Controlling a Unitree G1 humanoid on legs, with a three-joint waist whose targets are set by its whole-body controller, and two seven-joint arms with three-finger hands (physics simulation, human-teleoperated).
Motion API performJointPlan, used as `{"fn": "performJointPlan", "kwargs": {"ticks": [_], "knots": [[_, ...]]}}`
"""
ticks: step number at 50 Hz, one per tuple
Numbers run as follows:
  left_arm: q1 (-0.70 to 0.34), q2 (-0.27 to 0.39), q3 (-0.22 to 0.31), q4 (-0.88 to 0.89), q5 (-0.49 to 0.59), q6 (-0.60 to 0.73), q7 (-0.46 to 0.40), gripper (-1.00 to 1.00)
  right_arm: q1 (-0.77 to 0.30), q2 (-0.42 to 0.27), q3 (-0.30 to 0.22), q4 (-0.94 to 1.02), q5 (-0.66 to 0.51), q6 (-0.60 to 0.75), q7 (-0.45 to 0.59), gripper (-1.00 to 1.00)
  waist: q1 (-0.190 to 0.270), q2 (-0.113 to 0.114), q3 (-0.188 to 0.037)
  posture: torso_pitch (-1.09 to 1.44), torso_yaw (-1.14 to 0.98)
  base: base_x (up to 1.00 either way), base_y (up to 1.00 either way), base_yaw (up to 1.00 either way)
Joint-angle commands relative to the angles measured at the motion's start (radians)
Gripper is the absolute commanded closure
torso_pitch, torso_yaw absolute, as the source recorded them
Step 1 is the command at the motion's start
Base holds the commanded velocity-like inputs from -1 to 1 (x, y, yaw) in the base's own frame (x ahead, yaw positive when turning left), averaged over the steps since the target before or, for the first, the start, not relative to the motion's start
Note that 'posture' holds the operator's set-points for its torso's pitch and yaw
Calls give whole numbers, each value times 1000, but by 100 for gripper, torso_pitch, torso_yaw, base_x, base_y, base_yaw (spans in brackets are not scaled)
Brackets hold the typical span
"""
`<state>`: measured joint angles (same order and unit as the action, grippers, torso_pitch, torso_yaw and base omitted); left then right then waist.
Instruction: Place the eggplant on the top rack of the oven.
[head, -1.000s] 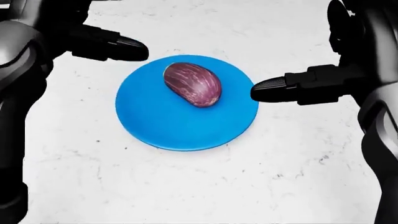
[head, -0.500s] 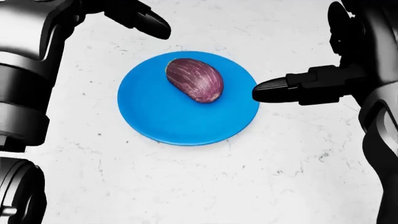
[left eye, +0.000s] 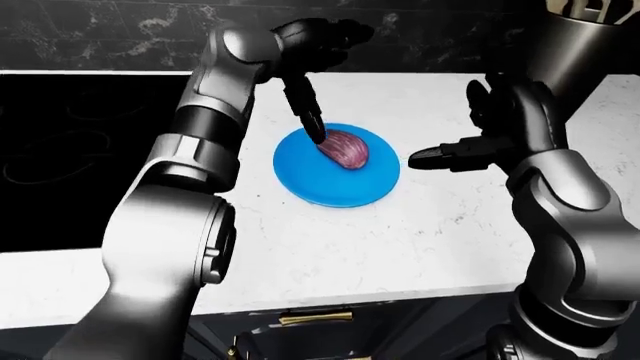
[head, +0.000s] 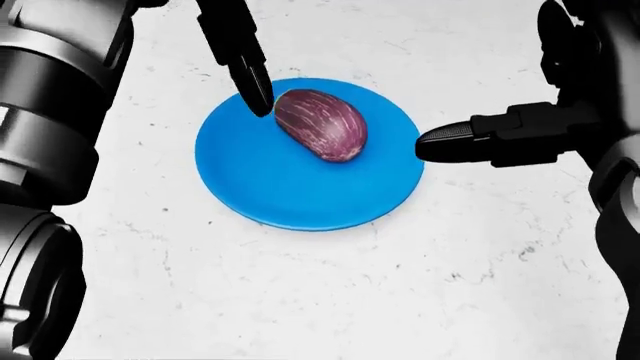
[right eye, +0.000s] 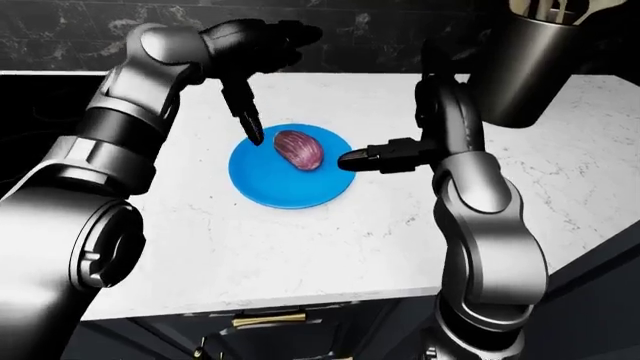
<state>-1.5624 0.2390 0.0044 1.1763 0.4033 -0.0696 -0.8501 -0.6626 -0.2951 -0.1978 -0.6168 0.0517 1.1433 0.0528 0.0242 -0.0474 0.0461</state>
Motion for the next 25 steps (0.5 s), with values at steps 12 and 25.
{"fn": "performJointPlan", "kwargs": {"ticks": [12,25], "knots": [[-74,-34,-16,31,167,-204,-18,-100,-7,-9,-18,-46,9,-25,-13,-100,2,-9,-30,0,0,0,0,0],[-60,-65,-23,42,245,-290,1,-77,5,-9,-26,-44,23,-40,-21,-100,2,-10,-30,0,0,0,0,0]]}}
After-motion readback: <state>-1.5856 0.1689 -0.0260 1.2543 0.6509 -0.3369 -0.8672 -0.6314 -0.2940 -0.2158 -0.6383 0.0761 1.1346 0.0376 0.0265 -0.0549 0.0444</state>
